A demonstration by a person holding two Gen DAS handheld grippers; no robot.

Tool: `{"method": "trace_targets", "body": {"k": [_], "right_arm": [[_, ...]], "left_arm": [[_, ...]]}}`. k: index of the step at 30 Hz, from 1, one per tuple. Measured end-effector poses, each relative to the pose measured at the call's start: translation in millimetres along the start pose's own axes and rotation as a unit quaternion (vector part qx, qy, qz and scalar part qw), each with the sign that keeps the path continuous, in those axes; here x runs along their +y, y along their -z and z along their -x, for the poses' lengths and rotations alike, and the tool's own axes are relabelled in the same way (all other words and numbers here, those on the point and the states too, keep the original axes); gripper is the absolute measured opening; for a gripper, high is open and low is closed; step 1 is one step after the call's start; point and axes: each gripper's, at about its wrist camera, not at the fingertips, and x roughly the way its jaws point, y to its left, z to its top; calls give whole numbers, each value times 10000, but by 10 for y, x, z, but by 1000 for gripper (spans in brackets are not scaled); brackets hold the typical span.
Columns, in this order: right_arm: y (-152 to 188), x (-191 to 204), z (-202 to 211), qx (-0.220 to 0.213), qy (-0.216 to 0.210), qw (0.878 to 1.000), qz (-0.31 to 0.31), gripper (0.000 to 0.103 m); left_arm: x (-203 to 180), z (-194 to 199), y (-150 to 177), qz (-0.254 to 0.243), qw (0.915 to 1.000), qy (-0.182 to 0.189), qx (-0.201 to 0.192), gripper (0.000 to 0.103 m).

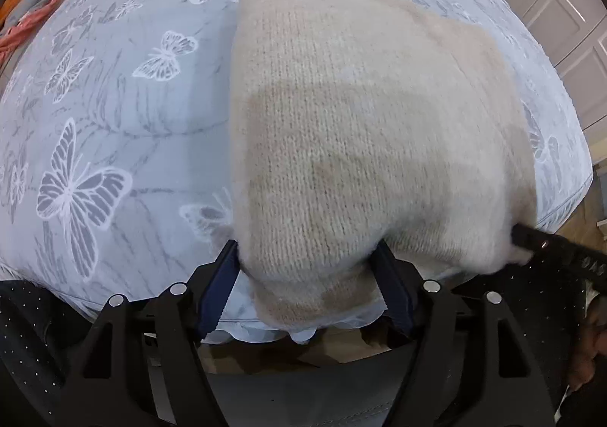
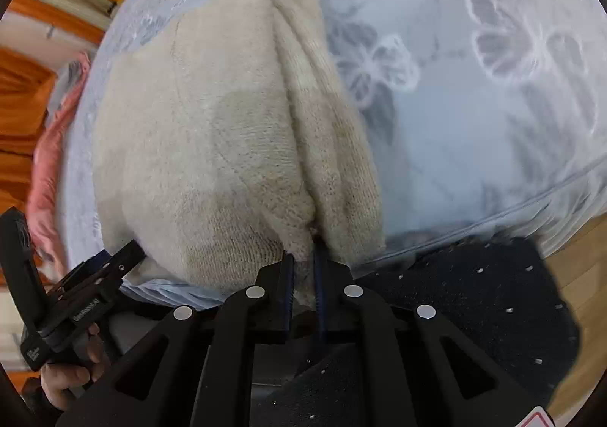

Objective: Fold small clothes

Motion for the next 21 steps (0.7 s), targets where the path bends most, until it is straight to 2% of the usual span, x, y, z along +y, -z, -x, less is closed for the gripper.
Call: {"method": "trace_targets", "body": {"k": [3,4,6,9,11,12,14,15,16,19,20,21], "right_arm": [[-36,212,220,-324,331,9986,259,12],[-55,302,376,-618,347,9970,312,19],[-142,427,590,-1148,412,9917,407,21],[-364,554,600,-1462,375,9865,635,58],[-572,549,299,-1160,530,9895,685,59],[-644,545,108,-905,623,9916,679,59],[-683,525,-153,-627,633,9937,682,43],[-679,563,-125,-698,520,9936,716,17],[-673,586,9,-854,398,9932,683,12],[-669,464,364,-1371,-44,9901,289,10],[-663,364,346,-1351,-2,9907,166,8],[-677,276,211,-1157,129,9932,68,8]], "left_arm": [[28,22,4,73,10000,68,5,68],[34,23,6,74,10000,61,3,68],[38,20,10,54,10000,40,-1,68],[17,-1,0,43,10000,-3,9,69],[13,4,-7,53,10000,0,26,69],[15,1,-11,79,10000,12,22,69],[23,7,-16,83,10000,28,28,69],[28,5,-13,88,10000,25,22,69],[29,1,-10,92,10000,31,20,69],[12,-28,3,92,10000,33,13,69],[-4,-47,7,73,10000,19,29,69],[-13,-63,12,70,10000,33,53,69]]}}
